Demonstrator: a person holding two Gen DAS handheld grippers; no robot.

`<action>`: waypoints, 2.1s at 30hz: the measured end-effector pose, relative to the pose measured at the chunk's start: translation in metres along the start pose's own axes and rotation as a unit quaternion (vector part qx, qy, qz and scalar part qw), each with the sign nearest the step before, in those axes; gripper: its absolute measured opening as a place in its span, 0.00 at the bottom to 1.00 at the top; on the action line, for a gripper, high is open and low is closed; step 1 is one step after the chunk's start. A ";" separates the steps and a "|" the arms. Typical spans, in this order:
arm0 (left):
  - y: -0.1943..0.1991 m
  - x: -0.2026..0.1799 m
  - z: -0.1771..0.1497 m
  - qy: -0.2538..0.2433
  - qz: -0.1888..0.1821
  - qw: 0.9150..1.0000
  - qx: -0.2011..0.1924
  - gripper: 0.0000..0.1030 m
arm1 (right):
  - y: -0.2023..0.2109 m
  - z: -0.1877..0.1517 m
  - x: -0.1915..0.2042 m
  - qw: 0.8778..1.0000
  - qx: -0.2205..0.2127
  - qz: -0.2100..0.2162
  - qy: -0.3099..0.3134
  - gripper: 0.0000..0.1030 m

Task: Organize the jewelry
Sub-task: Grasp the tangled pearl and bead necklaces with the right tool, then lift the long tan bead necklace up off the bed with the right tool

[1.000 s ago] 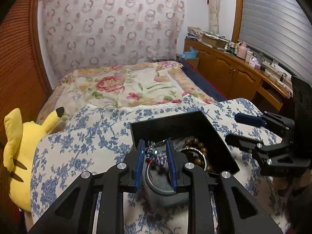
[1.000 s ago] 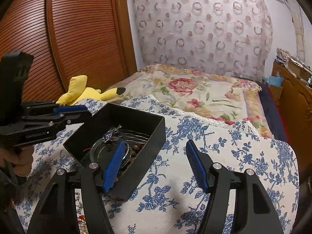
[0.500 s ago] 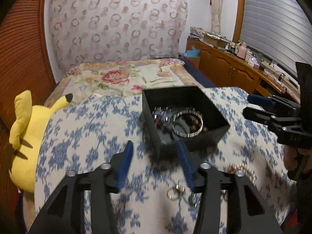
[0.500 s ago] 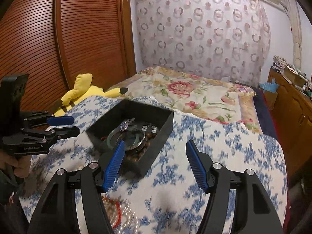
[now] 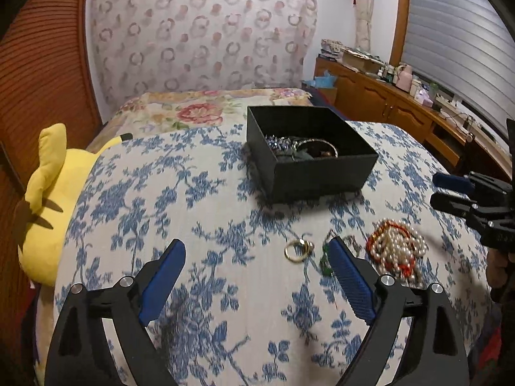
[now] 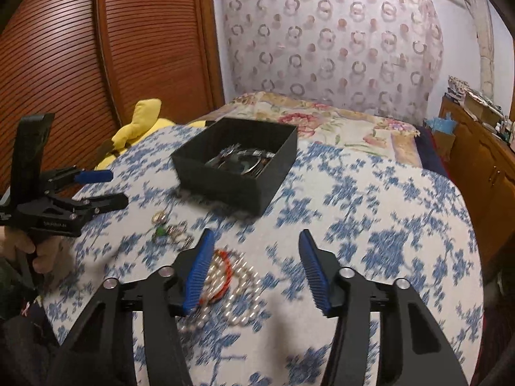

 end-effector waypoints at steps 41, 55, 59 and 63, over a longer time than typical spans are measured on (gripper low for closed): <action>0.004 -0.009 -0.017 0.004 -0.031 1.000 0.004 0.84 | 0.048 0.036 0.031 0.998 -0.046 0.018 0.039 0.06; -0.020 -0.024 -0.010 -0.021 -0.048 0.998 0.039 0.69 | 0.099 0.080 0.030 0.993 -0.107 -0.008 0.058 0.06; -0.032 -0.024 -0.004 -0.023 -0.048 0.997 0.052 0.52 | 0.108 0.088 0.032 0.991 -0.119 -0.012 0.063 0.06; -0.037 -0.022 -0.001 -0.018 -0.050 0.997 0.055 0.42 | 0.115 0.093 0.034 0.990 -0.125 -0.016 0.069 0.06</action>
Point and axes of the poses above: each gripper's, at about its wrist camera, not at the fingertips, and y roughly against the way its jaws point, x to its left, z to its top, the point moved 5 cm from there along -y, roughly the way its jaws point, and after that the axes turned 10 degrees about x, right-handed, at the moved point
